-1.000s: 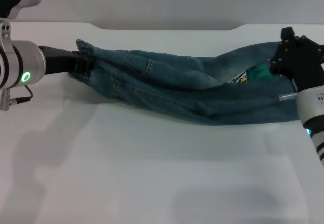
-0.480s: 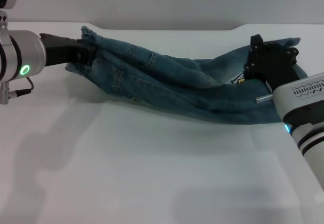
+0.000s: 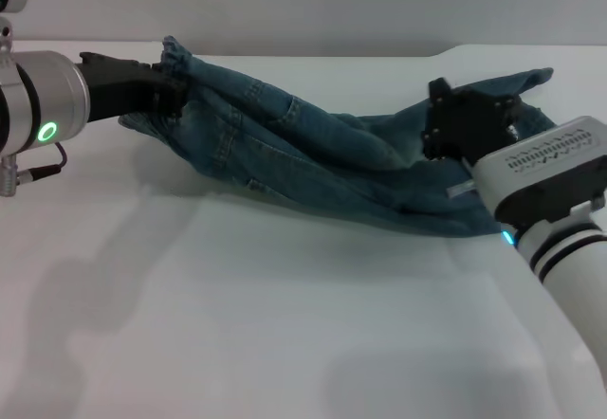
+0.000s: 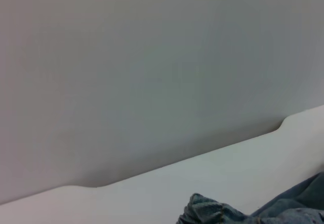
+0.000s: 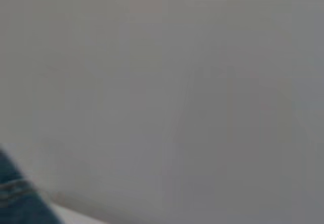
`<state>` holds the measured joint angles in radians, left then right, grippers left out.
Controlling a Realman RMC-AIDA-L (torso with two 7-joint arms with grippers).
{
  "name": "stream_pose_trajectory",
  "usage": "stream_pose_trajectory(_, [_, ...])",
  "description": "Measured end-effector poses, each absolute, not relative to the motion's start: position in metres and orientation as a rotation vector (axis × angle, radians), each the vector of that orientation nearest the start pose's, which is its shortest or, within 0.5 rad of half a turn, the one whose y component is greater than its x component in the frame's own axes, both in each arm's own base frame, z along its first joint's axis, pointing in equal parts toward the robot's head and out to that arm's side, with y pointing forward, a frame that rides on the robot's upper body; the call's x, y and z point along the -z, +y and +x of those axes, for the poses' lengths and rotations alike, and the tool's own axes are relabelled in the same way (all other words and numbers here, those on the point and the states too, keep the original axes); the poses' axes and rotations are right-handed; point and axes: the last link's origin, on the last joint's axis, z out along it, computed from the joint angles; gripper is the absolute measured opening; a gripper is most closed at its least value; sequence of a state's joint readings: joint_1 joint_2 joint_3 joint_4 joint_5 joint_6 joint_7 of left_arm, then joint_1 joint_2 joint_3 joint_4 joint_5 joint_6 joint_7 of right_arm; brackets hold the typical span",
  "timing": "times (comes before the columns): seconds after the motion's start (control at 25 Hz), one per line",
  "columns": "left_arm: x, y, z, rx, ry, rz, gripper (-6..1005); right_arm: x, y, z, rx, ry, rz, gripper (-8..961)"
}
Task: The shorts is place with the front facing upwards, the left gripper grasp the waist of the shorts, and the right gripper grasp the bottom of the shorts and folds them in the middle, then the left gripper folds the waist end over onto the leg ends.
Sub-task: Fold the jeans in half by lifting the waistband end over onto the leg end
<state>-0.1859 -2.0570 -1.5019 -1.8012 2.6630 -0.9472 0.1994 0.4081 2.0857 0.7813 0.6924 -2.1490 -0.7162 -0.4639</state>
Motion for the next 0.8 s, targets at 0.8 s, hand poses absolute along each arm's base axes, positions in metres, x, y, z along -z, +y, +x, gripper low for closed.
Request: stream_pose_trajectory(0.8, [-0.049, 0.331, -0.136, 0.257, -0.751, -2.108, 183, 0.116, 0.349, 0.228, -0.488, 0.47, -2.016, 0])
